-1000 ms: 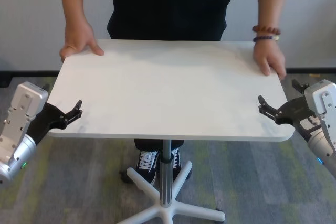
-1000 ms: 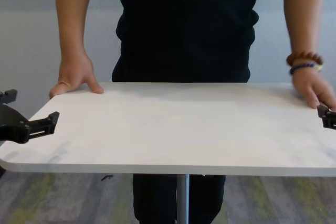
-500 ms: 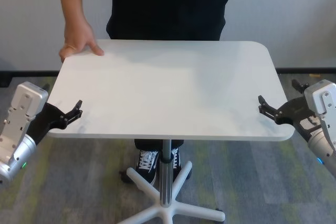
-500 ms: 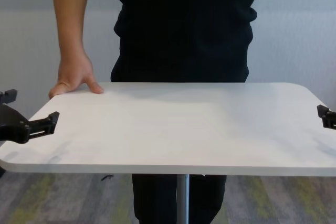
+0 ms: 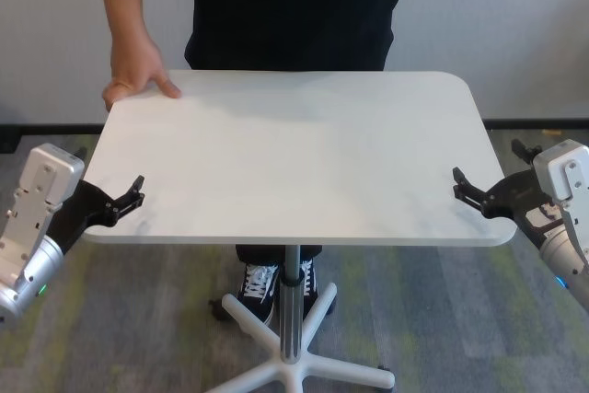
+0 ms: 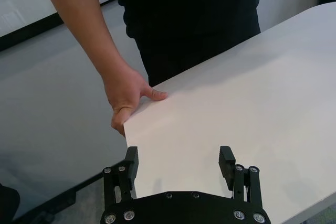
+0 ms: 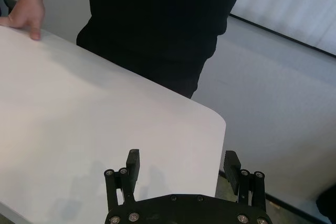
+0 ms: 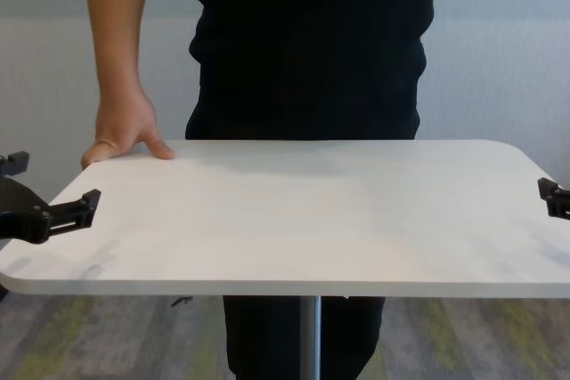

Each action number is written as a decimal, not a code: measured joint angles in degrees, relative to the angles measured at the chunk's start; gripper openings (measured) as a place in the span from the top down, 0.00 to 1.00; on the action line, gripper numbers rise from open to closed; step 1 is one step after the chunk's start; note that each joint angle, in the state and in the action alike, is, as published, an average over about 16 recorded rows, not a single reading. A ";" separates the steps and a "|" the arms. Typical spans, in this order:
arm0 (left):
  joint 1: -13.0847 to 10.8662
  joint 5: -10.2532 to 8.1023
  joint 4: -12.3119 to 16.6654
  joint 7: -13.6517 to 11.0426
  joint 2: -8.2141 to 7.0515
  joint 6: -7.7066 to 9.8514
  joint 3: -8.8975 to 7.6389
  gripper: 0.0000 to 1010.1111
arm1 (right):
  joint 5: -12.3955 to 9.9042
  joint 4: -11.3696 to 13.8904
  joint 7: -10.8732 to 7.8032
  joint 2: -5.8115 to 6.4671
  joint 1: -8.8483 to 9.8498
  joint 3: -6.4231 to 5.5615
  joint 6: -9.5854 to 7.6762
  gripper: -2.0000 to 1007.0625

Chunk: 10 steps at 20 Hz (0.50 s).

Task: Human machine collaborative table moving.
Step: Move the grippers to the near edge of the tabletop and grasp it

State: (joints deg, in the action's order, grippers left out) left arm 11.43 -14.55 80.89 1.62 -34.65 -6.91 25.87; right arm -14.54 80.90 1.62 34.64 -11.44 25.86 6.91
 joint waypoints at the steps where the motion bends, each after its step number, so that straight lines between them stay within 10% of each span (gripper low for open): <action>1: 0.00 0.00 0.00 0.00 0.00 0.00 0.00 0.01 | 0.00 0.00 0.00 0.00 0.00 0.00 0.00 0.00; 10: -0.04 0.06 0.11 0.03 -0.06 0.01 -0.01 0.01 | 0.04 0.05 -0.03 0.01 0.01 0.01 -0.03 0.00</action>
State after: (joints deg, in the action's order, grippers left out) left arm 11.39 -14.49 81.00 1.65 -34.70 -6.90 25.86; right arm -14.50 80.95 1.60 34.66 -11.42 25.87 6.88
